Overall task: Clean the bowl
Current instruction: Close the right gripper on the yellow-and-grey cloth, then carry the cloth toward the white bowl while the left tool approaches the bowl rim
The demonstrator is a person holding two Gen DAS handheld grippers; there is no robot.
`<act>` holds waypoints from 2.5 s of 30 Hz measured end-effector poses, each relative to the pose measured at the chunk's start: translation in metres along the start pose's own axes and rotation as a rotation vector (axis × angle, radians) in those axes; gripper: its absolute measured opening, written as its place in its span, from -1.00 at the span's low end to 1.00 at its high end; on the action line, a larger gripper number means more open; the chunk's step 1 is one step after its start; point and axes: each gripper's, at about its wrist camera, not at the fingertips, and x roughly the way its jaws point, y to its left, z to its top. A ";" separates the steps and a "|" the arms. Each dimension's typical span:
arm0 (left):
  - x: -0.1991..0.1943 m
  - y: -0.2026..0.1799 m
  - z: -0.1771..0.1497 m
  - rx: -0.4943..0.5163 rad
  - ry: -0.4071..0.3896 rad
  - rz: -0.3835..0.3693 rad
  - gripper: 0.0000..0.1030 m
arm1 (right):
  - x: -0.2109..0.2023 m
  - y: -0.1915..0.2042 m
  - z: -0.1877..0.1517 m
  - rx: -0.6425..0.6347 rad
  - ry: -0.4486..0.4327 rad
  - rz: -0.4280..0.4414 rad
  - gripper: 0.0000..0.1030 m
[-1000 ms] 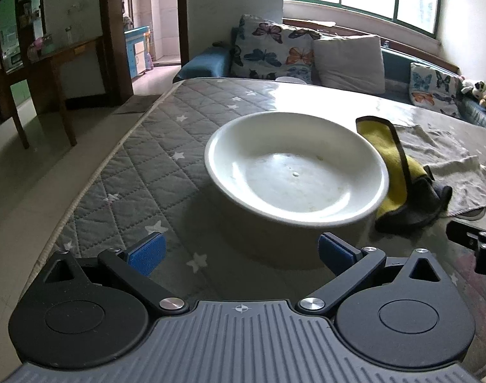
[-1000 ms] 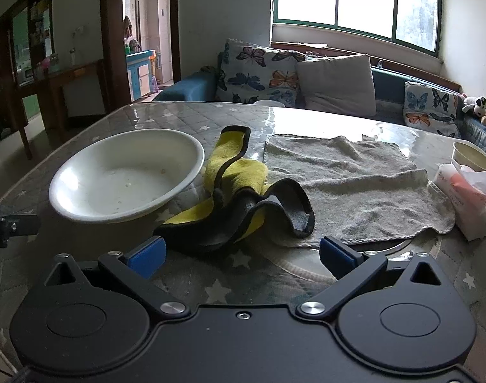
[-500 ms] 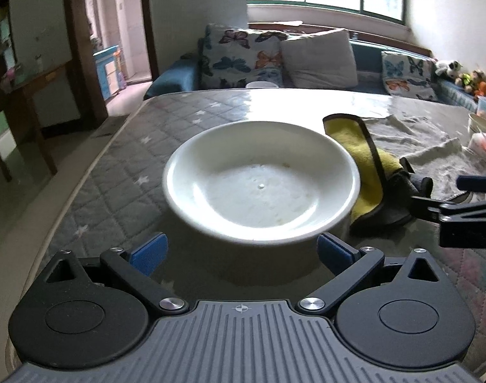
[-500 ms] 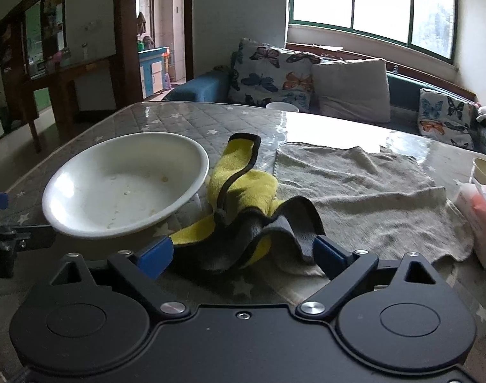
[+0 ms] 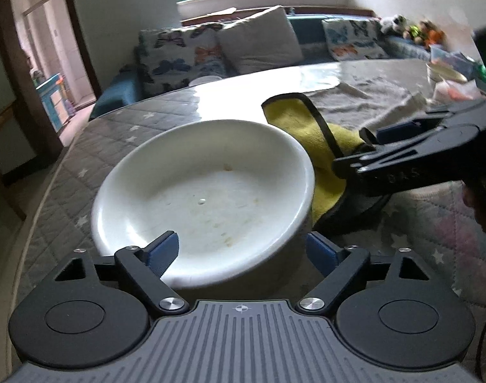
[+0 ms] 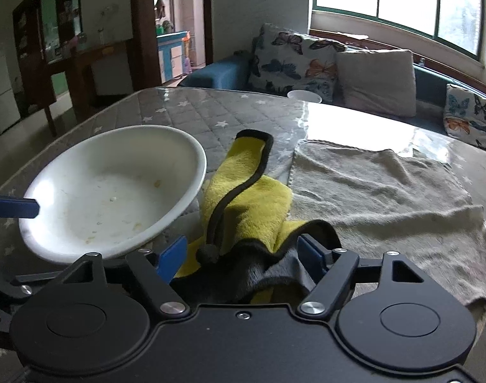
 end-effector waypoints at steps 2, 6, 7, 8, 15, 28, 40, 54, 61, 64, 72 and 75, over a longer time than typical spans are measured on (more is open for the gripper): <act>0.006 -0.001 0.002 0.011 0.005 -0.010 0.58 | 0.005 0.001 0.002 -0.013 0.013 0.004 0.41; 0.021 -0.007 0.005 0.044 0.018 -0.042 0.48 | 0.011 0.003 0.003 -0.028 0.027 0.003 0.23; 0.023 -0.008 0.005 0.046 0.022 -0.049 0.44 | 0.013 0.003 0.004 -0.028 0.031 0.004 0.22; 0.026 -0.008 0.005 0.047 0.026 -0.056 0.39 | 0.013 0.003 0.004 -0.029 0.034 0.004 0.16; 0.042 -0.013 0.003 0.060 0.055 -0.105 -0.06 | 0.011 0.008 0.004 -0.054 0.042 0.002 -0.30; 0.032 -0.002 0.002 0.064 0.054 -0.163 -0.44 | -0.013 0.008 -0.001 -0.080 0.002 0.052 -0.54; 0.010 0.017 -0.004 0.089 0.049 -0.175 -0.43 | -0.028 0.029 -0.014 -0.131 -0.011 0.190 -0.54; 0.004 0.027 -0.016 0.118 0.092 -0.195 -0.43 | -0.006 0.033 -0.002 -0.192 -0.072 0.259 -0.54; 0.003 0.028 -0.018 0.140 0.111 -0.192 -0.40 | -0.001 0.032 -0.005 -0.260 -0.084 0.273 -0.54; 0.006 0.024 -0.014 0.150 0.116 -0.185 -0.39 | -0.006 0.035 -0.011 -0.287 -0.087 0.280 -0.54; 0.014 0.012 -0.004 0.178 0.129 -0.169 -0.39 | -0.017 0.040 -0.020 -0.337 -0.098 0.297 -0.54; 0.017 0.010 -0.003 0.201 0.122 -0.176 -0.39 | -0.019 0.040 -0.021 -0.350 -0.103 0.303 -0.54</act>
